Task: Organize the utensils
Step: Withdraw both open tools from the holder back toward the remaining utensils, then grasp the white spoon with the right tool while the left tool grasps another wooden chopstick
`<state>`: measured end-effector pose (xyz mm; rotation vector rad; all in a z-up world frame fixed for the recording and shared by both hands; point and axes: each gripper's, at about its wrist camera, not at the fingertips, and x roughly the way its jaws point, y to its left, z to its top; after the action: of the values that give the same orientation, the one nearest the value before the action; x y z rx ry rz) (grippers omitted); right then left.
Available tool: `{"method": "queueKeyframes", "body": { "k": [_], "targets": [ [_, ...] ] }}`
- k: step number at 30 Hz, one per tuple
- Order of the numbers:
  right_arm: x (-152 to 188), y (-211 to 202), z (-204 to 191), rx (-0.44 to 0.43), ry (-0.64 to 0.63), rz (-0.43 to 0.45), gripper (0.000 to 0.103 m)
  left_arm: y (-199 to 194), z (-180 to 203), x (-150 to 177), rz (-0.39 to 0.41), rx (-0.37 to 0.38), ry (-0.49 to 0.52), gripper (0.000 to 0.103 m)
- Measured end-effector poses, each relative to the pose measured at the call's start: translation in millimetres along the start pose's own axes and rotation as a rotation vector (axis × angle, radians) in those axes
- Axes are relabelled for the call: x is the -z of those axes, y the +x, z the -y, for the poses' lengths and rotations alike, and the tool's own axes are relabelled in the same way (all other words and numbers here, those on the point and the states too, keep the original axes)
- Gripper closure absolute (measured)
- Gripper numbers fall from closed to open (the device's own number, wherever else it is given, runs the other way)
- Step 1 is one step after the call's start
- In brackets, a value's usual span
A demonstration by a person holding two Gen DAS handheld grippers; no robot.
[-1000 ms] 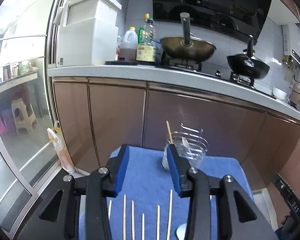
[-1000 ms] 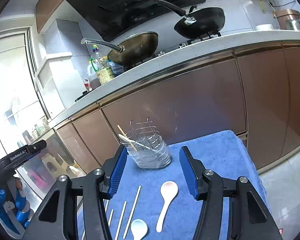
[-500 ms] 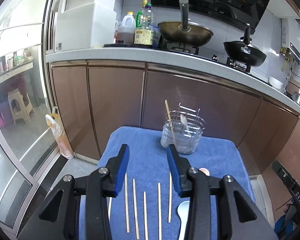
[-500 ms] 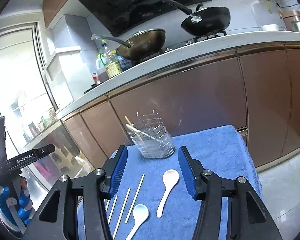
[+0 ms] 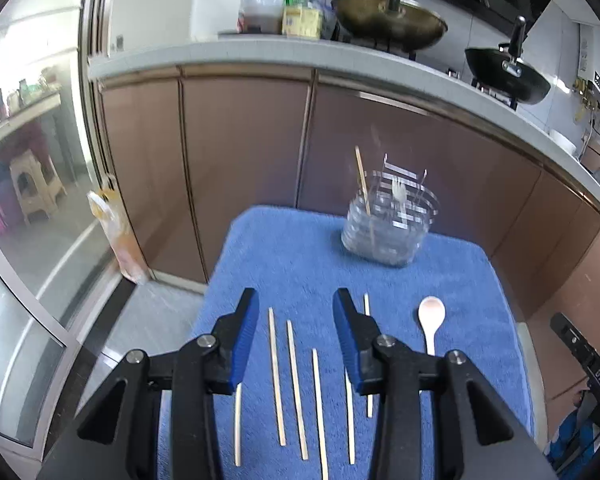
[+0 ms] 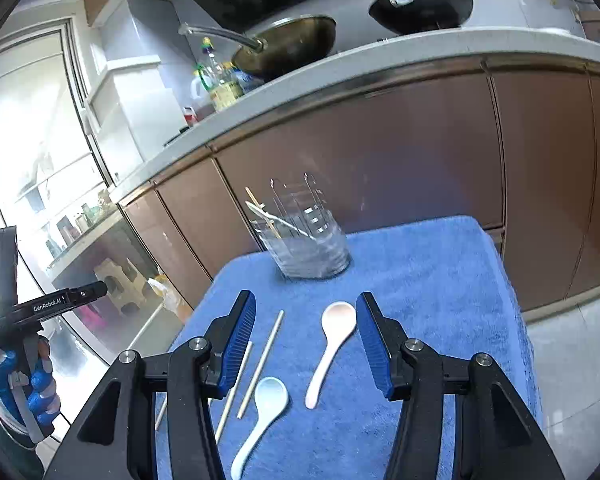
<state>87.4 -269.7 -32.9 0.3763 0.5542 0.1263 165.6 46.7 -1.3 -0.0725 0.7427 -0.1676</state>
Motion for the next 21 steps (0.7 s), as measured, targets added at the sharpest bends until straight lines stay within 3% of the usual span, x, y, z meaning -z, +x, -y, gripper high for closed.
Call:
{"method": "queueKeyframes", "body": {
  "k": [9,13,21],
  "targets": [
    [4,30,19,0.018,0.011,-0.100,0.056,67,-4,16,-0.197,0.067,-0.005,0.068],
    [9,52,27,0.019,0.027,-0.159,0.057,103,-5,21,-0.305,0.103,-0.014,0.075],
    [24,107,45,-0.029,0.074,-0.320,0.059,165,-9,22,-0.455,0.119,-0.037,0.078]
  ]
}}
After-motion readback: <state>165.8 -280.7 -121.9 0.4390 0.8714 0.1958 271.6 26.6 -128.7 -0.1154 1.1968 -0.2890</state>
